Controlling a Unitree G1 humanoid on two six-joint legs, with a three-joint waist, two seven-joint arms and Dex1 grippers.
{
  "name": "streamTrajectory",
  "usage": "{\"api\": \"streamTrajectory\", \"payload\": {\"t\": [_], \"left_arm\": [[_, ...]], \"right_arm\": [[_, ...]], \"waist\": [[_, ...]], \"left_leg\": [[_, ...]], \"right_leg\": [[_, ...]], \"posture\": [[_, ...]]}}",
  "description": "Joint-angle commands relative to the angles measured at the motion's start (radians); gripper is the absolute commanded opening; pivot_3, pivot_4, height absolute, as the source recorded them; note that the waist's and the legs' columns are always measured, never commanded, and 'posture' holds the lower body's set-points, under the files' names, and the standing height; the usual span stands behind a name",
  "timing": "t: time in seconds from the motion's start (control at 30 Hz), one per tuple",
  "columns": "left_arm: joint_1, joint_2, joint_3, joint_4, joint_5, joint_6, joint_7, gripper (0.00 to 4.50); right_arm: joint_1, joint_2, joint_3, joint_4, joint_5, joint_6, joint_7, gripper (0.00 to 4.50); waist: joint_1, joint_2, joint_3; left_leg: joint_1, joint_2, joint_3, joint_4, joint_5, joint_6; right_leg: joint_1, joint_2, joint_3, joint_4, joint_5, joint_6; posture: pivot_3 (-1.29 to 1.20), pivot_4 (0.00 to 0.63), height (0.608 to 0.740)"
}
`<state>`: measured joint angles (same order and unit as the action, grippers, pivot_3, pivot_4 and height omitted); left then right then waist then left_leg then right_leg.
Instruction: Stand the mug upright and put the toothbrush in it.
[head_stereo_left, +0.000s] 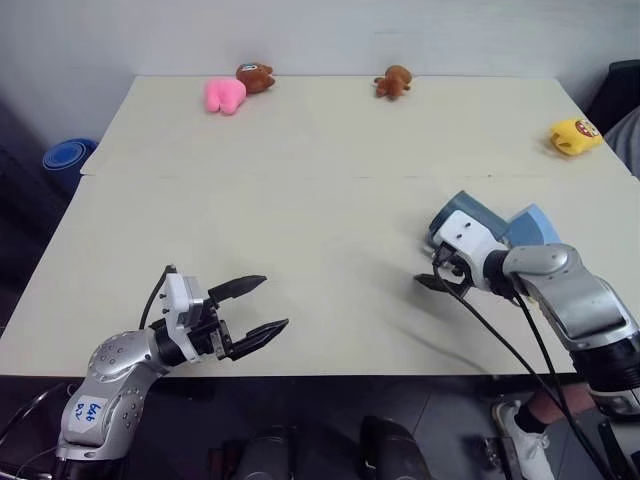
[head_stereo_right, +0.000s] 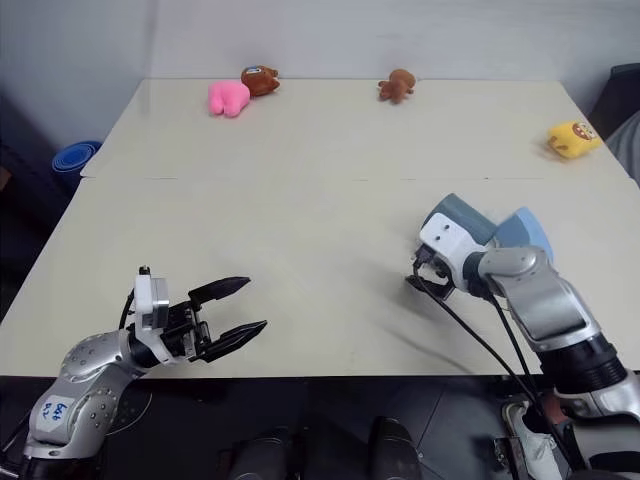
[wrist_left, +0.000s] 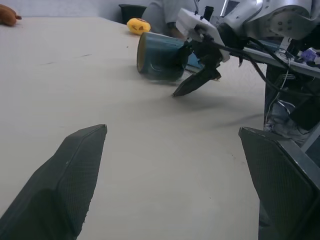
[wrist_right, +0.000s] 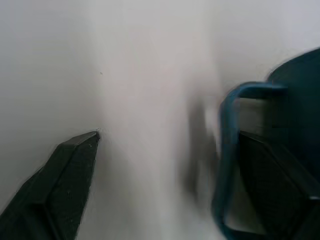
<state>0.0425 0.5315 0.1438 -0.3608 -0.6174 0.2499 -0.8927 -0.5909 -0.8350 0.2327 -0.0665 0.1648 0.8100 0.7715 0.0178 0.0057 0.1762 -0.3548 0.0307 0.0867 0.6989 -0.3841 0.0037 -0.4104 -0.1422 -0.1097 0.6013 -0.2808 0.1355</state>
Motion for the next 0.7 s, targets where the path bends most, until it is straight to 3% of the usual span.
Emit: {"api": "streamTrajectory", "payload": {"t": [0.03,0.4,0.57,0.7], "left_arm": [[-0.01,0.008,0.002,-0.04,0.0,-0.006,0.003,4.5],[-0.016,0.005,0.007,-0.042,0.002,-0.004,0.022,4.5],[-0.013,0.0,0.005,-0.044,0.005,-0.008,0.034,4.5],[-0.014,-0.01,0.018,-0.045,0.0,-0.012,0.058,4.5]], "right_arm": [[-0.031,-0.001,0.03,0.066,-0.031,0.022,0.036,3.45],[-0.113,0.013,0.015,0.168,-0.028,-0.039,0.117,0.13],[-0.114,0.079,-0.068,0.156,0.042,-0.193,0.161,0.02],[-0.068,0.248,-0.201,0.057,0.221,-0.367,0.219,0.02]], "waist": [[0.0,0.0,0.0],[-0.001,-0.002,-0.001],[-0.006,-0.005,-0.003],[-0.029,-0.005,-0.003]], "left_leg": [[0.0,0.0,0.0,0.0,0.0,0.0],[0.0,0.0,0.0,0.0,0.0,0.0],[0.0,0.0,0.0,0.0,0.0,0.0],[0.001,0.002,-0.001,-0.002,0.0,0.0]], "right_leg": [[0.0,0.0,0.0,0.0,0.0,0.0],[0.0,0.0,0.0,0.0,0.0,0.0],[0.0,0.0,-0.001,0.0,0.0,0.0],[-0.001,0.002,-0.001,0.002,0.0,0.0]], "posture": [[0.0,0.15,0.74],[0.0,0.15,0.74],[0.0,0.15,0.74],[0.0,0.15,0.74]]}}
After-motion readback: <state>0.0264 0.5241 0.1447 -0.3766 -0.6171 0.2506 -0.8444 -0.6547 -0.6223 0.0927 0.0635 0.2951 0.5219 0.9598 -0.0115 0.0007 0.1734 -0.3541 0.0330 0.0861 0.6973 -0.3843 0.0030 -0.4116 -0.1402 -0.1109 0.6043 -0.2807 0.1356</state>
